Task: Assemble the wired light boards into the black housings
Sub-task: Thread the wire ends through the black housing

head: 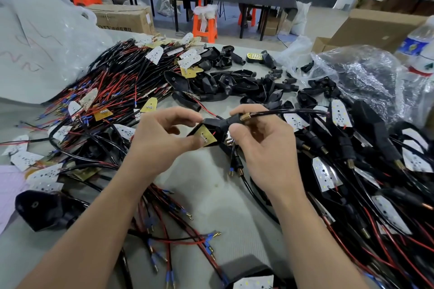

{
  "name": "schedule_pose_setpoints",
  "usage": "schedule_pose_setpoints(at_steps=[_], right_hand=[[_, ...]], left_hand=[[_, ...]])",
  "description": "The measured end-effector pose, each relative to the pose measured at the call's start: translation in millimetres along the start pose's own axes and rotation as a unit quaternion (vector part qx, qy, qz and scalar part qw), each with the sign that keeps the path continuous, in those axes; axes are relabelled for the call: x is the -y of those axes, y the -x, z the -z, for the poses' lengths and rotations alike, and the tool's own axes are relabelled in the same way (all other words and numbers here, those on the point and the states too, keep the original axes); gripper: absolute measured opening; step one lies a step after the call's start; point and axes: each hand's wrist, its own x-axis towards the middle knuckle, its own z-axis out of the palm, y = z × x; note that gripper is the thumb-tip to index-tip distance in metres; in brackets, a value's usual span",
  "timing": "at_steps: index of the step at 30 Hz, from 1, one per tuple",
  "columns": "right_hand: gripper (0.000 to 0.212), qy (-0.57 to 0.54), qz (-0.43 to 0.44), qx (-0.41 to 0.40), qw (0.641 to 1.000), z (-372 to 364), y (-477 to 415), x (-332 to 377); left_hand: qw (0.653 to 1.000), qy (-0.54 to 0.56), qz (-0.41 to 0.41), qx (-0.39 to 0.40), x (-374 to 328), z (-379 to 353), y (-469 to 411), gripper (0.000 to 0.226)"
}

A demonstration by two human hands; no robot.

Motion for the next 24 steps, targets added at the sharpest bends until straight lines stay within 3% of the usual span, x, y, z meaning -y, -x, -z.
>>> schedule_pose_setpoints(at_steps=[6, 12, 15, 19, 24], right_hand=[[0.006, -0.067, -0.063, -0.077, 0.993, -2.3, 1.4, -2.9], [0.007, -0.073, -0.082, -0.11, 0.988, -0.7, 0.4, -3.4], [0.005, -0.106, -0.093, -0.103, 0.985, -0.8, -0.5, -2.6], [0.009, -0.136, -0.115, -0.106, 0.978, -1.8, -1.0, -2.5], [0.011, -0.126, -0.115, -0.107, 0.98, -2.2, 0.7, -3.2]], left_hand=[[0.995, -0.074, -0.051, 0.039, -1.7, 3.6, -0.3, 0.072], [1.0, -0.007, -0.013, 0.004, -1.8, -2.7, 1.9, 0.03], [1.0, -0.004, -0.01, -0.003, -3.2, -1.2, 0.9, 0.03], [0.999, 0.005, -0.01, 0.034, -6.0, 2.6, 1.8, 0.047], [0.999, -0.001, -0.006, 0.038, -4.2, 6.4, -0.8, 0.034]])
